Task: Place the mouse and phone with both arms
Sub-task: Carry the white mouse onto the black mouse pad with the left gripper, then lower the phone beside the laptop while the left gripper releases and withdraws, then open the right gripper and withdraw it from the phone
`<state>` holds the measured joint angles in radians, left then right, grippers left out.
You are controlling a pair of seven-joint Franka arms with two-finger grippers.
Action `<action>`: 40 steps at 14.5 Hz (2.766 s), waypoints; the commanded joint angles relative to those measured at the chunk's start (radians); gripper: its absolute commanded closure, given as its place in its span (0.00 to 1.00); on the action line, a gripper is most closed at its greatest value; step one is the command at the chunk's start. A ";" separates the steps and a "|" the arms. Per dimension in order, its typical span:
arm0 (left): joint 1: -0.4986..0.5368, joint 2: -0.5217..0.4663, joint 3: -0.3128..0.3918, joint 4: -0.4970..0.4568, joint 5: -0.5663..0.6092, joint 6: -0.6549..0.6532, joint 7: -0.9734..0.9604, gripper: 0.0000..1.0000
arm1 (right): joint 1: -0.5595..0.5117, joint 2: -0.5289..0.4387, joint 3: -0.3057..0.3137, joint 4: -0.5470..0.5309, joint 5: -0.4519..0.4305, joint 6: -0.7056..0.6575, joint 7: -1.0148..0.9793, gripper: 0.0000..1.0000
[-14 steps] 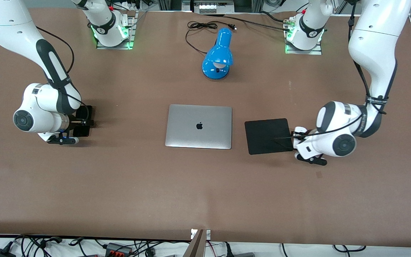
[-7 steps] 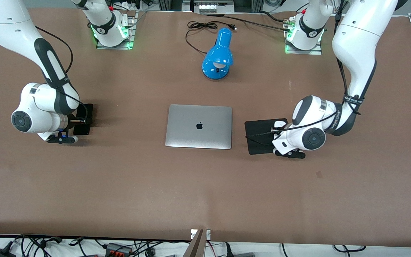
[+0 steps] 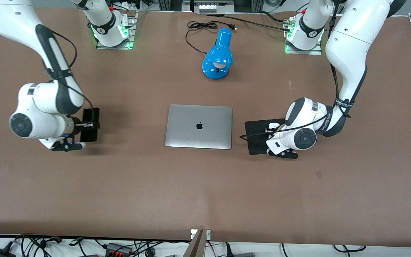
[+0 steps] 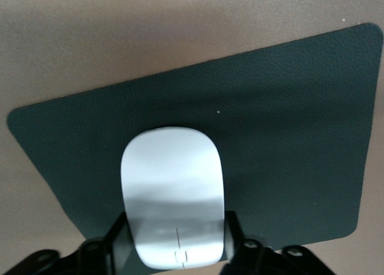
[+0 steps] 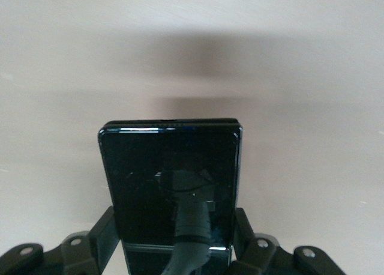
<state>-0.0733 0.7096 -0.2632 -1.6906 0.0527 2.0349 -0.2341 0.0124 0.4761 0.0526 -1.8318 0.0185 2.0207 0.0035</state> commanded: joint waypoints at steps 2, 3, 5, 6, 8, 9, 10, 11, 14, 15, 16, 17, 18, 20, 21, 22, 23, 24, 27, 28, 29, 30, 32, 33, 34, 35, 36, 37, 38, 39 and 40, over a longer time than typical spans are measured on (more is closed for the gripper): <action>0.036 -0.067 0.007 0.046 -0.010 -0.135 -0.008 0.00 | 0.154 0.028 -0.005 0.014 0.012 0.056 0.229 0.88; 0.038 -0.087 0.010 0.089 -0.004 -0.213 -0.008 0.00 | 0.194 0.039 -0.005 0.014 0.012 0.090 0.286 0.88; 0.047 -0.108 0.022 0.207 0.001 -0.385 -0.005 0.00 | 0.221 0.067 -0.005 0.014 0.014 0.124 0.367 0.88; 0.055 -0.125 0.027 0.242 0.007 -0.439 -0.002 0.00 | 0.240 0.079 -0.003 0.016 0.015 0.144 0.404 0.88; 0.087 -0.246 0.029 0.244 0.061 -0.499 0.003 0.00 | 0.285 0.101 -0.003 0.014 0.015 0.167 0.466 0.88; 0.108 -0.295 0.033 0.252 0.064 -0.543 0.004 0.00 | 0.303 0.111 -0.003 0.016 0.015 0.173 0.473 0.88; 0.148 -0.347 0.032 0.255 0.079 -0.582 0.015 0.00 | 0.325 0.121 -0.003 0.019 0.018 0.197 0.477 0.88; 0.177 -0.395 0.026 0.264 0.082 -0.614 0.042 0.00 | 0.337 0.133 -0.003 0.032 0.033 0.210 0.484 0.88; 0.210 -0.424 0.032 0.333 0.107 -0.799 0.044 0.00 | 0.337 0.154 -0.003 0.049 0.051 0.211 0.471 0.88; 0.213 -0.424 0.033 0.354 0.105 -0.815 0.038 0.00 | 0.337 0.156 -0.003 0.049 0.049 0.210 0.469 0.88; 0.214 -0.430 0.033 0.348 0.102 -0.808 0.007 0.00 | 0.340 0.159 -0.003 0.049 0.049 0.208 0.467 0.88; 0.233 -0.443 0.023 0.338 0.084 -0.790 -0.029 0.00 | 0.353 0.165 -0.003 0.049 0.049 0.210 0.469 0.88; 0.242 -0.502 0.016 0.291 0.082 -0.736 -0.034 0.00 | 0.360 0.171 -0.003 0.049 0.050 0.213 0.469 0.88; 0.245 -0.679 0.010 0.057 0.047 -0.569 -0.031 0.00 | 0.362 0.179 -0.003 0.051 0.051 0.217 0.469 0.88; 0.236 -0.755 -0.013 -0.051 0.047 -0.489 -0.034 0.00 | 0.369 0.182 0.001 0.051 0.051 0.219 0.469 0.88; 0.245 -0.800 -0.061 -0.123 0.044 -0.417 -0.042 0.00 | 0.373 0.182 0.003 0.051 0.051 0.219 0.469 0.88; 0.248 -0.803 -0.071 -0.126 0.044 -0.409 -0.044 0.00 | 0.376 0.182 0.003 0.051 0.049 0.217 0.467 0.88; 0.251 -0.797 -0.068 -0.124 0.041 -0.397 -0.044 0.00 | 0.376 0.182 0.004 0.051 0.049 0.217 0.464 0.88; 0.257 -0.768 -0.071 -0.106 0.050 -0.390 -0.030 0.00 | 0.376 0.182 0.015 0.055 0.049 0.217 0.466 0.86; 0.256 -0.759 -0.073 -0.098 0.050 -0.392 -0.030 0.00 | 0.376 0.182 0.015 0.055 0.050 0.217 0.475 0.54; 0.256 -0.756 -0.073 -0.098 0.047 -0.392 -0.037 0.00 | 0.377 0.180 0.015 0.055 0.051 0.217 0.483 0.01; 0.257 -0.745 -0.071 -0.095 0.042 -0.392 -0.028 0.00 | 0.376 0.177 0.015 0.057 0.049 0.216 0.471 0.00; 0.259 -0.740 -0.068 -0.093 0.042 -0.394 -0.039 0.00 | 0.370 0.129 0.013 0.071 0.040 0.205 0.457 0.00; 0.265 -0.742 -0.064 -0.089 0.050 -0.386 -0.040 0.00 | 0.370 0.095 0.010 0.077 0.034 0.185 0.458 0.00; 0.271 -0.742 -0.063 -0.075 0.050 -0.384 -0.039 0.00 | 0.370 0.051 0.006 0.089 0.028 0.144 0.458 0.00; 0.289 -0.742 -0.063 -0.064 0.042 -0.386 -0.030 0.00 | 0.362 0.021 0.003 0.123 0.009 0.092 0.448 0.00; 0.303 -0.742 -0.065 -0.063 0.039 -0.386 -0.025 0.00 | 0.350 0.001 0.000 0.172 -0.014 0.019 0.419 0.00; 0.308 -0.745 -0.065 -0.063 0.033 -0.390 -0.016 0.00 | 0.330 -0.011 -0.003 0.245 -0.034 -0.069 0.374 0.00; 0.310 -0.752 -0.067 -0.064 0.015 -0.397 -0.011 0.00 | 0.305 -0.011 -0.005 0.329 -0.038 -0.151 0.325 0.00; 0.310 -0.763 -0.070 -0.070 0.010 -0.398 -0.011 0.00 | 0.273 -0.011 -0.005 0.403 -0.037 -0.228 0.279 0.00; 0.311 -0.763 -0.068 -0.069 0.006 -0.394 -0.010 0.00 | 0.239 -0.010 -0.005 0.467 -0.034 -0.290 0.253 0.00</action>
<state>0.2288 -0.0341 -0.3255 -1.7623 0.0829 1.6491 -0.2669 0.3195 0.4414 0.0373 -1.5076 -0.0082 1.8549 0.3316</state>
